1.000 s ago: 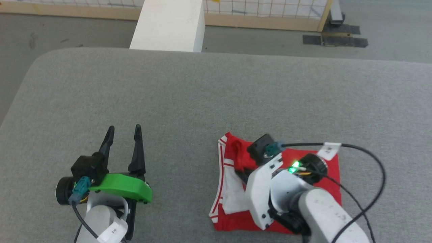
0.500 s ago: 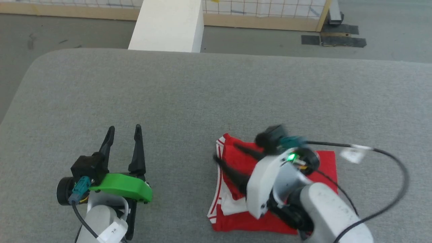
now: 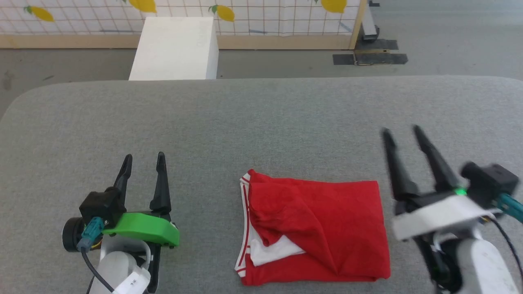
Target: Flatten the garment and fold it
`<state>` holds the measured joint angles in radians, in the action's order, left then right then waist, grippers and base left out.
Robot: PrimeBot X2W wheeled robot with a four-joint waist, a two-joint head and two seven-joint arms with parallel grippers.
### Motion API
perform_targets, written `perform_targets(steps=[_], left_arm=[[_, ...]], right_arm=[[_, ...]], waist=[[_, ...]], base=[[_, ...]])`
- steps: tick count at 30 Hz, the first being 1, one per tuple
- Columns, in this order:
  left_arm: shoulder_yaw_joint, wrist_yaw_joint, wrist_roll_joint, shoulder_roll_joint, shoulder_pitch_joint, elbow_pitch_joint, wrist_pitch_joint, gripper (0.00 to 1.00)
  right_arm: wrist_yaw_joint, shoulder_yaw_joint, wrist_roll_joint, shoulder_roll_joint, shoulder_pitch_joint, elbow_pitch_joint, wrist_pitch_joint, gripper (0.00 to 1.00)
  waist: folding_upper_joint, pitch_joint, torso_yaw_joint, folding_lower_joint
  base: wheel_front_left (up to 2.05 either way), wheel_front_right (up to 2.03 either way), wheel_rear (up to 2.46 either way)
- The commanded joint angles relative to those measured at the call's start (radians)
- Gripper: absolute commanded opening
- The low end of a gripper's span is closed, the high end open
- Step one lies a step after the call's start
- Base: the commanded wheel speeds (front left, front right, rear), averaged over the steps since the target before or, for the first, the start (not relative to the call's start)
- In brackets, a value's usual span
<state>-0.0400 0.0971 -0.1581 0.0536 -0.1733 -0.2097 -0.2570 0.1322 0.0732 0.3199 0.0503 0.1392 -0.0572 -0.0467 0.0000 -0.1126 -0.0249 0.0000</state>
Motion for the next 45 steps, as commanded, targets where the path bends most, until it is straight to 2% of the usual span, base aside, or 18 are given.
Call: perform_targets(steps=[1,5,9,14,19,20,25,27,29,32,34,40,42,45], left_arm=[[-0.001,0.005,0.005,-0.003,0.009,0.007,-0.005,1.0],[0.0,0.007,0.006,-0.003,0.009,0.01,-0.005,1.0],[0.004,0.009,0.005,-0.003,0.009,0.01,-0.005,1.0],[0.009,0.011,0.004,-0.003,0.007,0.006,-0.005,1.0],[0.011,0.013,0.003,-0.003,0.009,0.002,-0.005,1.0],[0.018,0.013,0.002,-0.003,0.01,-0.002,-0.005,1.0],[0.027,0.014,0.0,-0.003,0.015,-0.01,-0.005,1.0],[0.029,0.014,-0.001,-0.003,0.018,-0.012,-0.005,1.0],[0.031,0.013,-0.001,-0.003,0.022,-0.013,-0.005,1.0],[0.029,0.012,-0.001,-0.003,0.026,-0.014,-0.005,1.0],[0.025,0.01,-0.001,-0.003,0.03,-0.014,-0.005,1.0],[0.009,0.006,-0.001,-0.003,0.034,0.001,-0.005,1.0],[0.005,0.005,0.001,-0.003,0.031,0.008,-0.005,1.0],[-0.002,0.003,0.004,-0.003,0.024,0.019,-0.005,1.0]], right_arm=[[-0.002,-0.033,-0.006,0.0,-0.025,0.007,-0.009,1.0],[-0.002,-0.118,0.021,0.0,-0.076,0.053,0.033,1.0],[-0.002,-0.153,0.084,0.0,-0.114,0.134,0.157,1.0],[-0.002,-0.127,0.126,0.0,-0.12,0.214,0.332,1.0],[-0.002,-0.107,0.231,0.0,-0.091,0.312,0.466,1.0],[-0.002,-0.078,0.291,0.0,-0.066,0.364,0.508,1.0],[-0.002,-0.025,0.33,0.0,-0.036,0.435,0.555,1.0],[-0.002,-0.018,0.321,0.0,-0.027,0.452,0.561,0.41],[-0.002,-0.018,0.306,0.0,-0.018,0.456,0.551,0.0],[-0.002,-0.018,0.277,0.0,-0.009,0.44,0.532,0.0],[-0.002,-0.014,0.216,0.0,0.001,0.411,0.519,0.0],[-0.002,0.056,-0.132,0.003,0.076,0.226,0.583,0.0],[-0.002,0.106,-0.207,0.03,0.112,0.171,0.613,0.0],[-0.002,0.195,-0.266,0.114,0.179,0.118,0.648,0.0]], waist=[[0.0,0.002,0.008,0.0],[0.0,0.0,0.012,0.0],[0.0,0.002,0.01,0.0],[0.0,0.002,0.003,0.0],[0.0,0.002,-0.005,0.0],[0.0,0.004,-0.013,0.0],[0.0,0.013,-0.026,0.0],[0.0,0.017,-0.03,0.0],[0.0,0.021,-0.033,0.0],[0.0,0.026,-0.032,0.0],[0.0,0.027,-0.027,0.0],[0.0,0.011,0.021,0.0],[0.0,0.003,0.045,0.0],[0.0,-0.014,0.093,0.0]], base=[[0.0,0.0,0.0],[0.0,0.0,0.0],[0.0,0.0,0.0],[0.0,0.0,0.0],[0.0,0.0,0.0],[0.0,0.0,0.0],[0.0,0.0,0.0],[0.0,0.0,0.0],[0.0,0.0,0.0],[0.0,0.0,0.0],[0.0,0.0,0.0],[0.0,0.0,0.0],[0.0,0.0,0.0],[0.0,0.0,0.0]])
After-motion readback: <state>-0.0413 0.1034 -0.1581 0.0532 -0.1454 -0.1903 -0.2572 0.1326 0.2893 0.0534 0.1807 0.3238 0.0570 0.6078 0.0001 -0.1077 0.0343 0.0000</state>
